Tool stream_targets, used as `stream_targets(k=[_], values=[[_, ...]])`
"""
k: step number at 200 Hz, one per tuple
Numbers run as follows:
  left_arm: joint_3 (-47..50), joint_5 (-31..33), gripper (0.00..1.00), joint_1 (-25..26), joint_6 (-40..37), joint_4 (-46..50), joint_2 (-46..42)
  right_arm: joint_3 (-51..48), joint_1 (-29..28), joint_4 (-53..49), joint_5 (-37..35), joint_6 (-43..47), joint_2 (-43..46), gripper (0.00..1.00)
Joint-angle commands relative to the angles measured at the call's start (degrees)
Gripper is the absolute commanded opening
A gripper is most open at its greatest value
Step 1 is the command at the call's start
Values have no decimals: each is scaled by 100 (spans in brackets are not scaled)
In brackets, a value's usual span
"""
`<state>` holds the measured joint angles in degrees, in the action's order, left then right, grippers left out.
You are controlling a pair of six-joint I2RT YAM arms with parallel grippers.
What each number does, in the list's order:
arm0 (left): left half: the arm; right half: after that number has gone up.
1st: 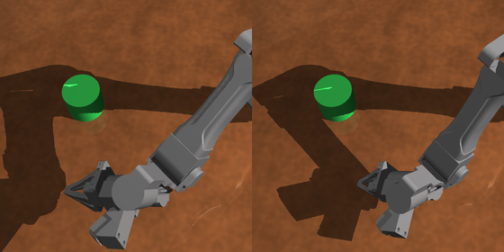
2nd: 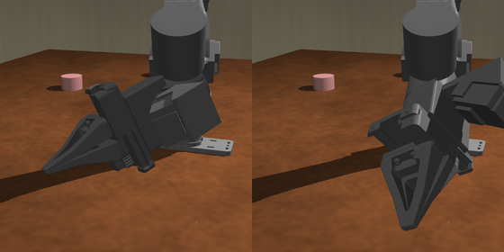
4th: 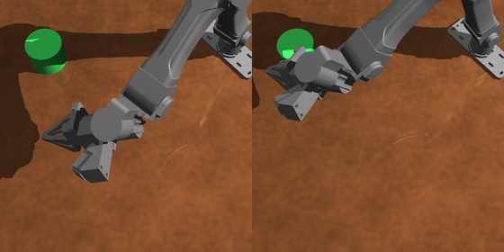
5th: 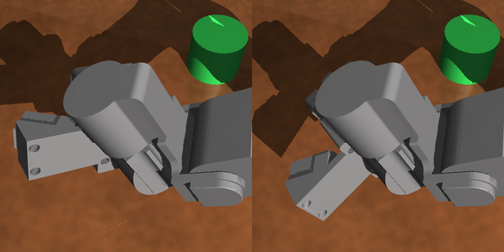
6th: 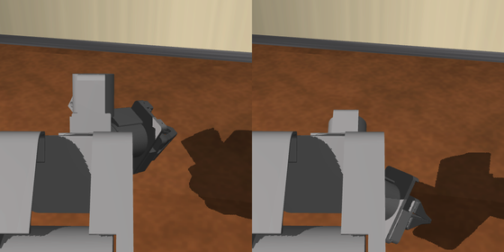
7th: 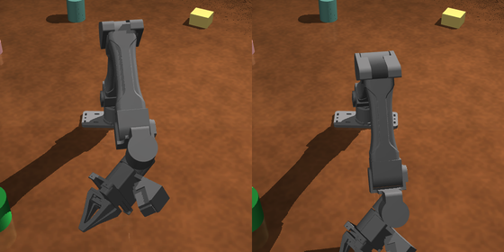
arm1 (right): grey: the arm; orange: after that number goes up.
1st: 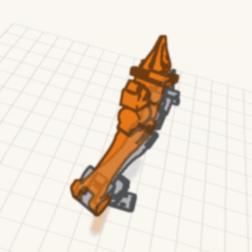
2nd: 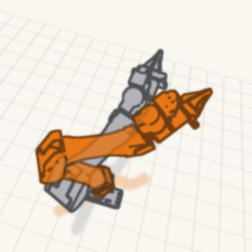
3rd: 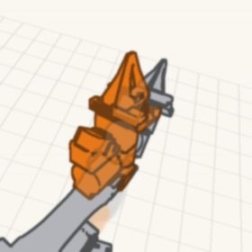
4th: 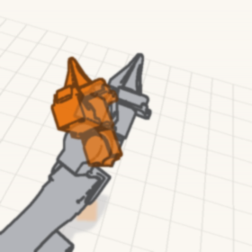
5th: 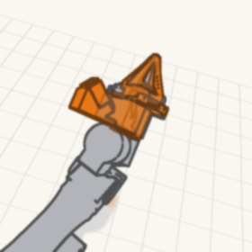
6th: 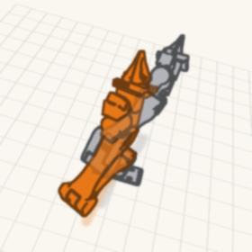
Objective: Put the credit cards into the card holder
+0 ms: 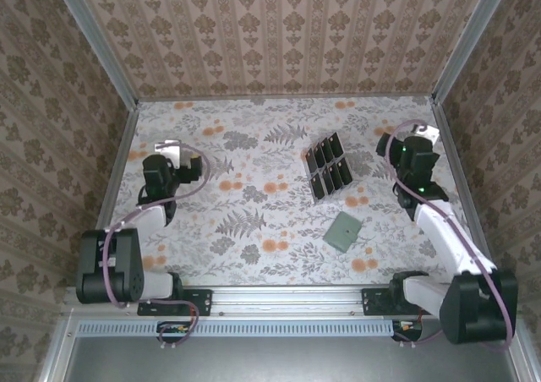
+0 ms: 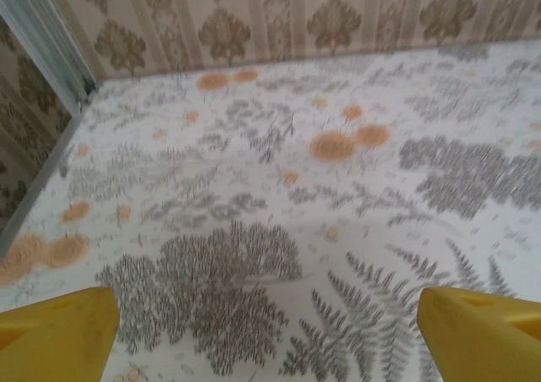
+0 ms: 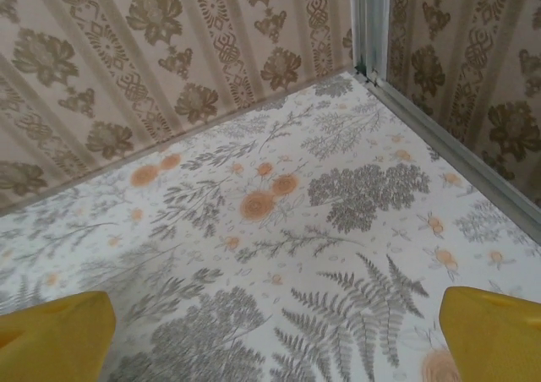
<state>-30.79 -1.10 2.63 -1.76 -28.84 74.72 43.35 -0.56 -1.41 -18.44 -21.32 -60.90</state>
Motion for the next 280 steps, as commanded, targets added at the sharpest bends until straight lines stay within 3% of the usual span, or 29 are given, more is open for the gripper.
stream_targets(k=[1,24,41,73,106,153,202,230,280], values=[[-576,201,100,172,603,1112,-555,248,12,-2536,839,-728,673,96],[-989,540,100,702,1045,2140,-1019,-105,-52,-3609,1883,-1112,1492,84],[-1153,980,100,1255,1244,2742,-1270,-567,-229,-4103,2243,-1410,2057,79],[-1518,1825,100,2298,1721,3925,-1294,-1325,-726,-4493,2554,-2003,2548,73],[-1426,2100,100,3072,2215,4096,-1169,-1664,-1539,-4009,2164,-2513,2006,71],[-1284,1925,100,3269,2931,4238,-849,-1511,-2217,-2994,1866,-2741,641,71],[-1333,1695,100,3385,2958,4106,-585,-1546,-2475,-2268,1797,-2857,-94,69],[-1377,1619,100,3424,2895,4066,-435,-1636,-2511,-1993,1889,-2822,-201,64],[-1364,1528,100,3477,2847,3985,-292,-1659,-2692,-1875,2039,-2636,-381,45]])
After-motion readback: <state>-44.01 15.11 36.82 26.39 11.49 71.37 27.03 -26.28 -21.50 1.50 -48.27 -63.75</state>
